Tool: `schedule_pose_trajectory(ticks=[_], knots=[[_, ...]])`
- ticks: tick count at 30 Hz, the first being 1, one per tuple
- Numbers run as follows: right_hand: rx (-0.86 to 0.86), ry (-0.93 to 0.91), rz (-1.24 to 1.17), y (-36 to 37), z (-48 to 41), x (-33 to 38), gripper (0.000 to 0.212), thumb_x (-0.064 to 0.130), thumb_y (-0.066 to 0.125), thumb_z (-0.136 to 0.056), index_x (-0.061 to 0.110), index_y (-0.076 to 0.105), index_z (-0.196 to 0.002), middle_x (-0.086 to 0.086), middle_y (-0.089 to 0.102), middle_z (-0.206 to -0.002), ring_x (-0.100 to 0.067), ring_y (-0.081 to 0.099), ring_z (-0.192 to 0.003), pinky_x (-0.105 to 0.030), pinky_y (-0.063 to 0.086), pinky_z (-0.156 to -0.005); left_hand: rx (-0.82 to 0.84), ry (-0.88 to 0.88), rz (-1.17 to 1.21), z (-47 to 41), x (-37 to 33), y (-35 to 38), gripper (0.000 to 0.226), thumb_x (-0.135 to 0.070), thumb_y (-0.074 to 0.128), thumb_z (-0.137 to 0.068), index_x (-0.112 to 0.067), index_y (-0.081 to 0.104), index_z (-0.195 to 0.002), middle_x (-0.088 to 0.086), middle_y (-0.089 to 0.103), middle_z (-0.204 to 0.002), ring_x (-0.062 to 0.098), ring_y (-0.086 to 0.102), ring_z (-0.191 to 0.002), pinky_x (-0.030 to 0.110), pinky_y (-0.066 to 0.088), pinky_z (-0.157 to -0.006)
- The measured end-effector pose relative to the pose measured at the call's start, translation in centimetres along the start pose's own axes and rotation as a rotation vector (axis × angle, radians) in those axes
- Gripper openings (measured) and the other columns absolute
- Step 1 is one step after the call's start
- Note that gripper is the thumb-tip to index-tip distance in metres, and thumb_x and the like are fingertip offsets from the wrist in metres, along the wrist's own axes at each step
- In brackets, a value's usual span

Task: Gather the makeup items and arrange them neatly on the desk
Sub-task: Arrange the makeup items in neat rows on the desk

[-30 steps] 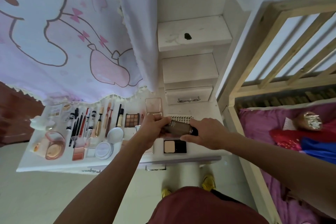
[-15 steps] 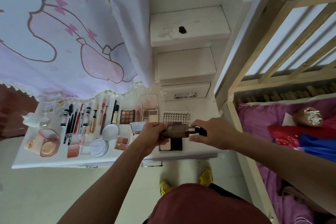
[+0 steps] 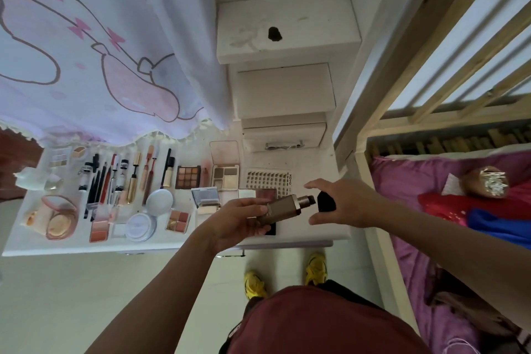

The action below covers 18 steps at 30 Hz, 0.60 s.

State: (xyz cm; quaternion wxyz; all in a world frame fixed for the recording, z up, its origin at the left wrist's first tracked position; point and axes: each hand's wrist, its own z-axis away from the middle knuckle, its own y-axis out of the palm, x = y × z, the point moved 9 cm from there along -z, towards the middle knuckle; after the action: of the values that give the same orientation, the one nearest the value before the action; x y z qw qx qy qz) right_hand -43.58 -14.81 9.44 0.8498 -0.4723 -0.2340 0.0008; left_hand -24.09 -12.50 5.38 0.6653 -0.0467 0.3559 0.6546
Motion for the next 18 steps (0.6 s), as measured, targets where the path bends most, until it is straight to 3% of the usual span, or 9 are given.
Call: schedule_pose_trajectory(ticks=[2,7,9,13,18], knots=[[-0.023,0.047,-0.081,-0.4,0.3,-2.0,0.083,0.076,0.060,-0.074,0.038,0.035,-0.143,0.009,0.059,-0.093,-0.013,0.057,-0.089,-0.027,0.043,-0.075,0.031,-0.034,0.039,-0.4,0.9,0.3,0.055,0.001,0.070,-0.072,0.008,0.055,-0.124,0.020,0.061,-0.106,0.029,0.067,-0.078,0.033,0.059,-0.068],[-0.133,0.180,-0.451,-0.1,0.9,-6.6,0.063,0.062,0.068,-0.077,0.030,0.053,-0.129,0.010,0.059,-0.112,-0.010,0.056,-0.102,-0.030,0.047,-0.088,0.064,-0.058,0.066,-2.2,3.5,1.8,0.040,0.009,0.065,-0.079,0.011,0.058,-0.118,0.022,0.066,-0.098,0.036,0.068,-0.090,0.040,0.059,-0.078],[-0.162,0.253,-0.600,0.8,0.6,-8.1,0.048,0.051,0.069,-0.082,0.020,0.060,-0.117,0.007,0.061,-0.105,-0.010,0.058,-0.095,-0.029,0.050,-0.084,-0.007,-0.061,-0.005,-3.2,4.4,2.2,0.033,0.009,0.064,-0.081,0.010,0.061,-0.114,0.022,0.068,-0.099,0.035,0.068,-0.090,0.040,0.058,-0.080],[-0.144,0.439,-0.853,3.1,0.0,-11.4,0.038,0.040,0.066,-0.089,0.004,0.062,-0.101,-0.003,0.061,-0.073,-0.009,0.054,-0.059,-0.024,0.045,-0.055,-0.214,-0.052,-0.333,-5.7,5.5,2.6,0.026,0.005,0.073,-0.077,0.004,0.066,-0.102,0.019,0.070,-0.101,0.024,0.068,-0.084,0.033,0.058,-0.077],[-0.084,0.533,-0.862,5.2,-0.5,-14.8,0.039,0.043,0.068,-0.088,0.008,0.061,-0.103,-0.004,0.059,-0.074,-0.013,0.053,-0.061,-0.028,0.042,-0.053,-0.401,-0.052,-0.444,-8.9,6.2,3.2,0.021,0.005,0.077,-0.072,-0.009,0.063,-0.076,0.008,0.065,-0.081,0.022,0.060,-0.076,0.031,0.053,-0.072]])
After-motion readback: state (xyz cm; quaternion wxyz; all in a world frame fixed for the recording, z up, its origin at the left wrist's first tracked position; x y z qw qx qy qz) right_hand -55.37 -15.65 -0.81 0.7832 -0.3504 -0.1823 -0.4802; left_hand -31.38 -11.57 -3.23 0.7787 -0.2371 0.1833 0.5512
